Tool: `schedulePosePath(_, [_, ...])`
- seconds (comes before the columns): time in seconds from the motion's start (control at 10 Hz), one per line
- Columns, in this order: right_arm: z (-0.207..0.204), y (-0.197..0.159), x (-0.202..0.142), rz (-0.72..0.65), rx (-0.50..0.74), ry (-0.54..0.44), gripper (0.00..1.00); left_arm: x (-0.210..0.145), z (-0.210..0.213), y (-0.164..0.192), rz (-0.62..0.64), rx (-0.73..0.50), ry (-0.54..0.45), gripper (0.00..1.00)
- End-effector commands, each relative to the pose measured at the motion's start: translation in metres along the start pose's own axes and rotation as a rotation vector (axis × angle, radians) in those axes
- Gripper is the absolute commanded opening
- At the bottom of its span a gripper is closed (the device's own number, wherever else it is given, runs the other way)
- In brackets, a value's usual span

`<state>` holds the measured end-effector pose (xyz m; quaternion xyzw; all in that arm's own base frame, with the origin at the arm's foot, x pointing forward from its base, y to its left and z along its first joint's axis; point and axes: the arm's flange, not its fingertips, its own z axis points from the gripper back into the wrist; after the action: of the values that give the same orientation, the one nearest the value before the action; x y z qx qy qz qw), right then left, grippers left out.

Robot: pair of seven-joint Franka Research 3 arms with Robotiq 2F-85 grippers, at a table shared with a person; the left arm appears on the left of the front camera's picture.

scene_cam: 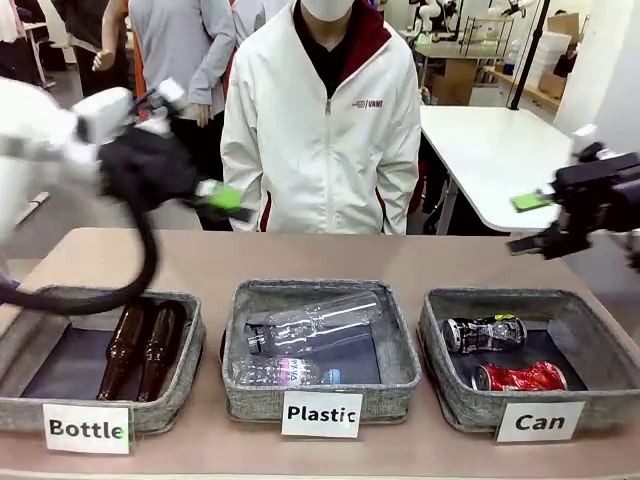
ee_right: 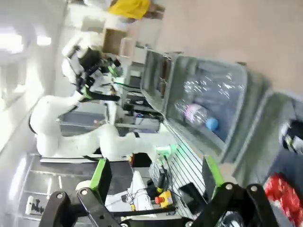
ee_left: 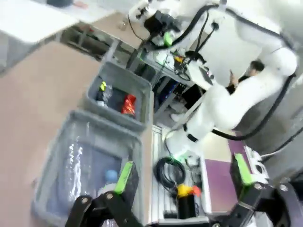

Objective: Sort the can waste into the basket.
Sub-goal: Pick up the can waste from the table and place it in the right Fabric basket.

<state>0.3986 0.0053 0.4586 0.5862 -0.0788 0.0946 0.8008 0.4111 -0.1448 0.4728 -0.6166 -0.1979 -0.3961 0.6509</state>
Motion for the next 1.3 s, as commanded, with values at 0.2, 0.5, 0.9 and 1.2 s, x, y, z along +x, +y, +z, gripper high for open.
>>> schedulePosePath(0.2, [-0.028,-0.02,0.028,0.003,0.115,-0.167,1.0,-0.064,0.099,0.02,0.211,0.056,-0.153,1.0])
schedulePosePath(0.5, [-0.027,-0.024,0.025,-0.031,0.117,-0.147,1.0,-0.063,0.1,0.012,0.153,0.044,-0.114,1.0])
schedulePosePath(0.9, [-0.027,-0.024,0.025,-0.031,0.117,-0.147,1.0,-0.063,0.1,0.012,0.153,0.044,-0.114,1.0])
schedulePosePath(1.2, [-0.027,-0.024,0.025,-0.031,0.117,-0.147,1.0,-0.063,0.1,0.012,0.153,0.044,-0.114,1.0])
